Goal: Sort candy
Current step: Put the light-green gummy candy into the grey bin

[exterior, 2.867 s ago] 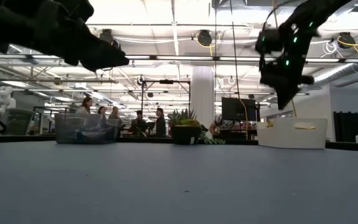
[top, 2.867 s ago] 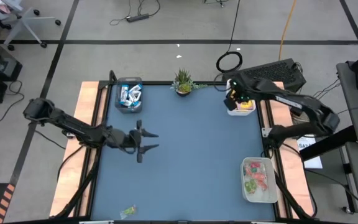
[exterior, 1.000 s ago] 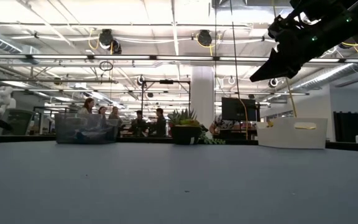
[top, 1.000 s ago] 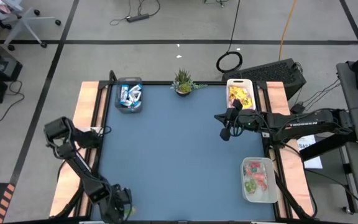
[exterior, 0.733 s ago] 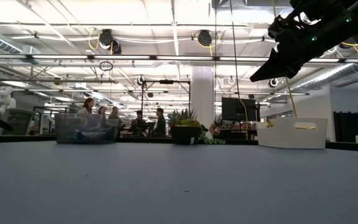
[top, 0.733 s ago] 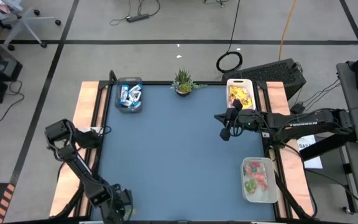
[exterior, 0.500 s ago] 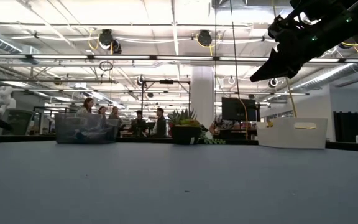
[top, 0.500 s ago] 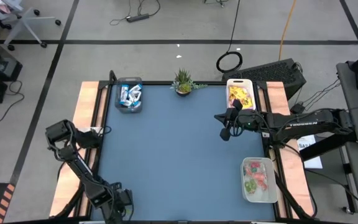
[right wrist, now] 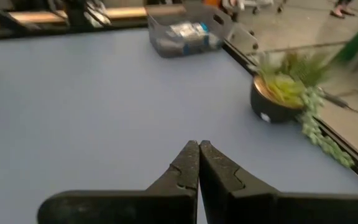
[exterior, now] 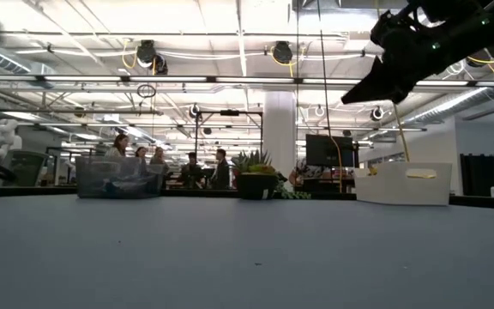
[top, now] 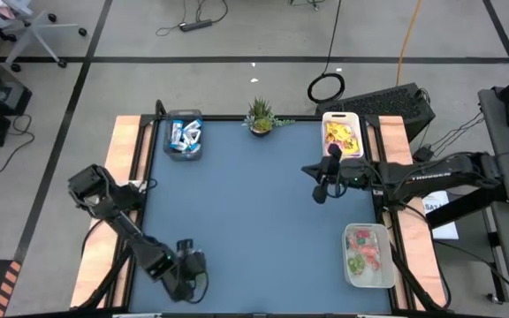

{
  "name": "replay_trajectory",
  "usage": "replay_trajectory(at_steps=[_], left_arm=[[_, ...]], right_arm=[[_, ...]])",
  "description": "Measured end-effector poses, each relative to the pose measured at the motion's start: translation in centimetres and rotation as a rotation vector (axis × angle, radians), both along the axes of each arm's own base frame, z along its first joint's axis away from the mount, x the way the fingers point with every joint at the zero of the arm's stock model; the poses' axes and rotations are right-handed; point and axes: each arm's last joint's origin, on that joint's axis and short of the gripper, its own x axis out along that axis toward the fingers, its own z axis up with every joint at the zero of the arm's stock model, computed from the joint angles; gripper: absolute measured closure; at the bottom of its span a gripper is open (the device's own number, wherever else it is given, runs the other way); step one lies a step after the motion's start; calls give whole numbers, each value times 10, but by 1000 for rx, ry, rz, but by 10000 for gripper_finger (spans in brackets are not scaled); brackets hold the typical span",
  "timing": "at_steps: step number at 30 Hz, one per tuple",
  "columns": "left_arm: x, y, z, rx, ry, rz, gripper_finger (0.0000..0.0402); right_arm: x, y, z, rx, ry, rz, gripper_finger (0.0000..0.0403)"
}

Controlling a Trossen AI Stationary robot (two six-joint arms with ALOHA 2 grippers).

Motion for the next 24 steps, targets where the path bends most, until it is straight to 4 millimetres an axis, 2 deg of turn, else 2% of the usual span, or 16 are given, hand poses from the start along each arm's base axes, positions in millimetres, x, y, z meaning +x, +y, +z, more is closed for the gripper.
replay_trajectory(at_steps=[6, 11, 14, 18, 24], left_arm=[[26, 36, -7, 27, -81, -90, 400], [36, 75, -9, -11, -112, -194, 401], [47, 97, -9, -61, -232, -220, 401], [65, 130, -10, -51, -458, -133, 401], [83, 170, 3, -81, -774, 88, 401]], right_arm=[[13, 13, 0, -9, -64, 69, 403], [31, 28, -14, -8, -59, 131, 399], [43, 38, -23, -24, -83, 139, 386], [58, 53, -34, -83, -137, 165, 354], [72, 72, -40, -121, -219, 218, 287]])
